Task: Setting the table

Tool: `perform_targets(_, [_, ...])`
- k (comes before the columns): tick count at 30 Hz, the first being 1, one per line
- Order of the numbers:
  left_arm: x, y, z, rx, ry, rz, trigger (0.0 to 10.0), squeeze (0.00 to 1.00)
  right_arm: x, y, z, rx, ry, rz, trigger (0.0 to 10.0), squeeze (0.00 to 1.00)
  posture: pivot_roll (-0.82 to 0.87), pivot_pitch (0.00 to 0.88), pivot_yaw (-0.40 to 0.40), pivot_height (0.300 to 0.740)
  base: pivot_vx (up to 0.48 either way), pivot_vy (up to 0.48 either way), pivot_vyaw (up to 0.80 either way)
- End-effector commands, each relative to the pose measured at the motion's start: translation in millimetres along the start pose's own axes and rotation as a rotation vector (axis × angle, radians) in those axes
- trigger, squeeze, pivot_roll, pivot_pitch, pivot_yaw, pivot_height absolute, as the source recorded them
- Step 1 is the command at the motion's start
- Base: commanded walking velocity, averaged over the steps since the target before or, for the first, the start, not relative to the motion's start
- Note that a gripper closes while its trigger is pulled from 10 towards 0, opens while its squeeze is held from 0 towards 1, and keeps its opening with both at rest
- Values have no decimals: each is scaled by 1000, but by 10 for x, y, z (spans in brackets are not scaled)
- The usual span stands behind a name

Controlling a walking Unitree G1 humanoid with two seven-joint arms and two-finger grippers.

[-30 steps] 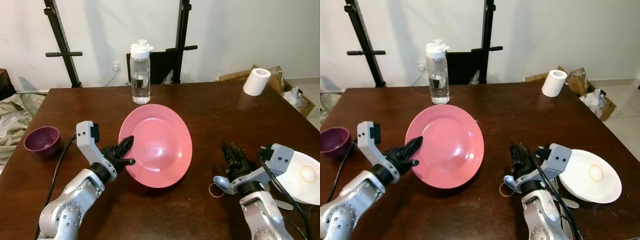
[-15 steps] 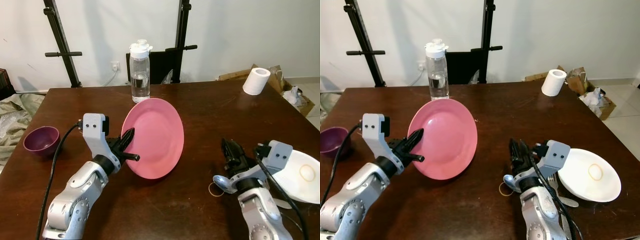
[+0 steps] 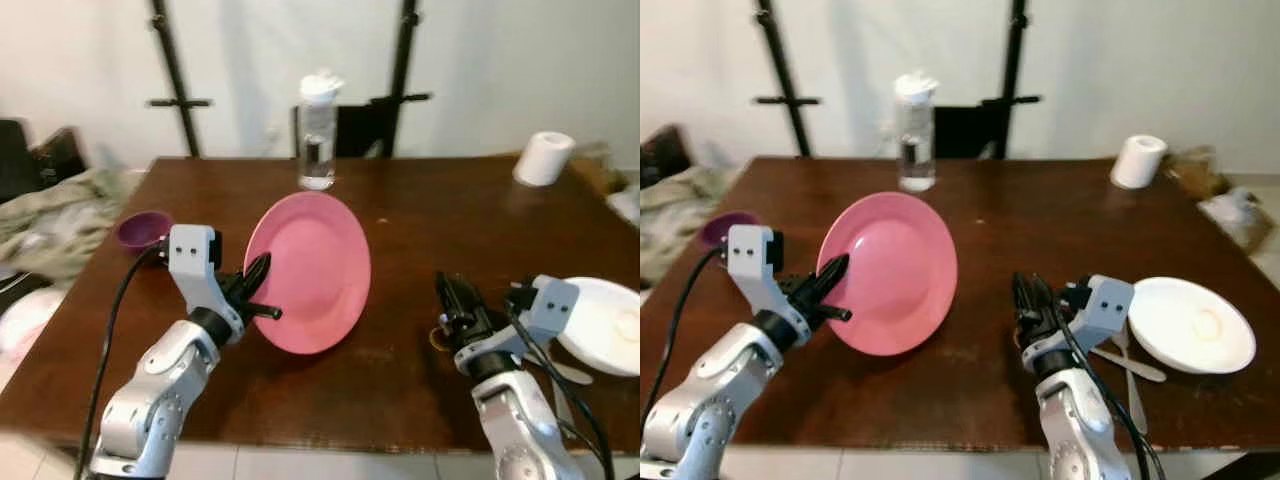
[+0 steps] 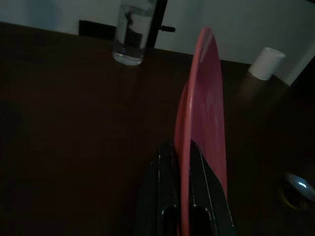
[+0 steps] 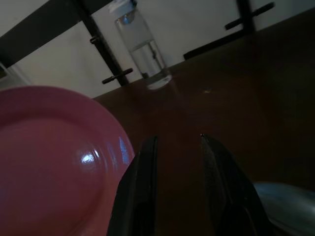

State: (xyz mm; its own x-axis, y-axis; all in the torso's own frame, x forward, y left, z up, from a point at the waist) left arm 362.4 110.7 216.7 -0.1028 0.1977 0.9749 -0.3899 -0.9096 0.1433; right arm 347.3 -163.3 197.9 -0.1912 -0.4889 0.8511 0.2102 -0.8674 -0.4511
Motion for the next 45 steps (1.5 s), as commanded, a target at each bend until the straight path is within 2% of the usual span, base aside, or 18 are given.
perform_targets(1, [19, 41, 11, -16, 9, 11, 10000, 0, -1, 54, -33, -16, -3, -1, 10000, 0, 5, 91, 71, 740, -435, 0, 0])
perform_targets(38, [-17, 16, 8, -7, 3, 9, 10000, 0, -60, 33, -69, 1, -27, -1, 10000, 0, 4, 99, 72, 740, -428, 0, 0])
perform_targets(45, [-51, 4, 13, 0, -16, -2, 10000, 0, -68, 25, -74, 5, -30, -3, 10000, 0, 2, 100, 73, 740, 0, 0, 0])
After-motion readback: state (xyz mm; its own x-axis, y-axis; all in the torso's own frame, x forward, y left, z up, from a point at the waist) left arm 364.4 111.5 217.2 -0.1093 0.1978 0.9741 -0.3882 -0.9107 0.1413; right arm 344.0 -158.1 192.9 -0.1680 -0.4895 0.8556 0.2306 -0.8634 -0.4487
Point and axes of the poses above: a point about 5 cm out from each wrist's last joint towards the gripper, its own z axis pointing out of the wrist towards the gripper, its own x axis along the axis of the wrist's last joint, y = z × x, the point moved 6 cm from there along z, pointing out of the wrist towards the gripper, and after that the axes turned 6 degrees about z, right-handed, at the moved point
